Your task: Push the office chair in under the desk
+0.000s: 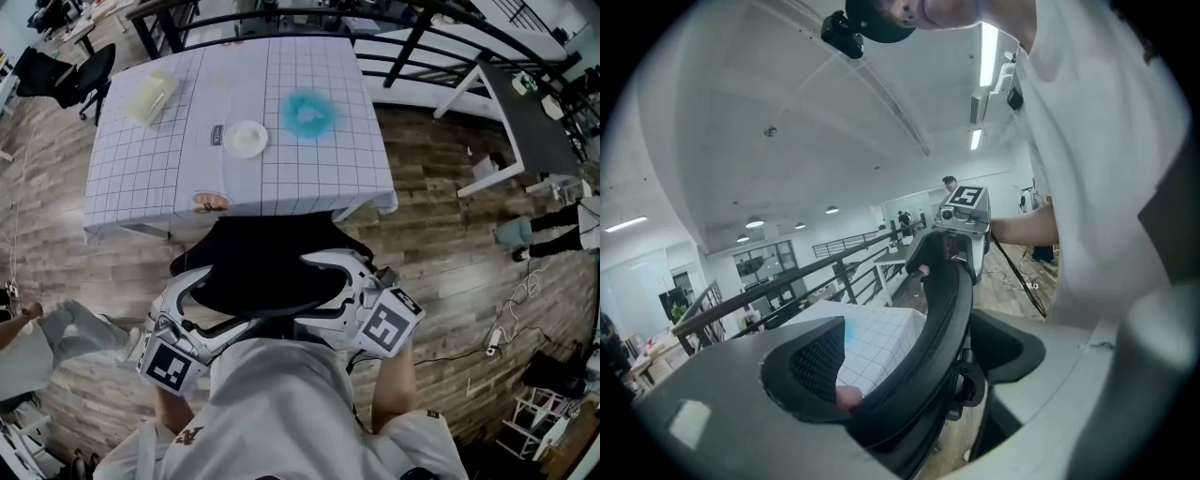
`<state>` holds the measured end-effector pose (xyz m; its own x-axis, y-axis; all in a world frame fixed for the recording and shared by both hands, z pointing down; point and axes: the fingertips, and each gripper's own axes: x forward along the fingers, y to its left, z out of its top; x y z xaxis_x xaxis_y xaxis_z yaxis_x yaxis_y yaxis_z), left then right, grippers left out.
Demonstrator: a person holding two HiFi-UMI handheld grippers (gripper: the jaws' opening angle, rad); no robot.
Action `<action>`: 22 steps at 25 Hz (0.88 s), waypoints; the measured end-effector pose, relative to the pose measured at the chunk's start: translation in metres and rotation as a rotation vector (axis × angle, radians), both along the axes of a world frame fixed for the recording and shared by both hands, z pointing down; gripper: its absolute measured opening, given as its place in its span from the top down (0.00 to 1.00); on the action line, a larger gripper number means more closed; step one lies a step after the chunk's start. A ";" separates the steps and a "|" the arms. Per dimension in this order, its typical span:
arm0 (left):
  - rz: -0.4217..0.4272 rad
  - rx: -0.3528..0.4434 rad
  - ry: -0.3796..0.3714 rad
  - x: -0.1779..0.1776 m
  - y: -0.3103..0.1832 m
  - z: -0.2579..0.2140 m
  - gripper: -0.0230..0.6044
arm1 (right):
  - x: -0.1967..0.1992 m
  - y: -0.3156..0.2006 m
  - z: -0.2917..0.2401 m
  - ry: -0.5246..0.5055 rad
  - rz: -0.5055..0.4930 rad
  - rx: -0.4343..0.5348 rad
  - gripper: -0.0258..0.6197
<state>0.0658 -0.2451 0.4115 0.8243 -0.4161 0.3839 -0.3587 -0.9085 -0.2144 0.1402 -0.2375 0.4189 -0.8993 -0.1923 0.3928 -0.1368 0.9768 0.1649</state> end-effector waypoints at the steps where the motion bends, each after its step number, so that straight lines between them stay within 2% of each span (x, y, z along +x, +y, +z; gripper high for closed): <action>1: 0.011 0.006 0.013 0.000 -0.001 0.000 0.30 | 0.000 -0.003 0.000 -0.002 0.003 0.000 0.33; 5: 0.036 0.025 0.040 0.000 -0.009 -0.001 0.30 | -0.003 -0.011 -0.001 0.001 0.014 -0.005 0.33; 8: 0.032 0.015 0.021 -0.004 -0.016 -0.001 0.30 | -0.006 -0.015 0.000 0.007 0.019 -0.011 0.33; 18: 0.060 0.027 0.044 -0.005 -0.033 -0.001 0.30 | -0.008 -0.034 0.000 0.002 0.039 -0.011 0.33; 22: 0.050 0.009 0.030 -0.001 -0.039 0.000 0.30 | -0.004 -0.039 0.001 0.008 0.035 -0.015 0.33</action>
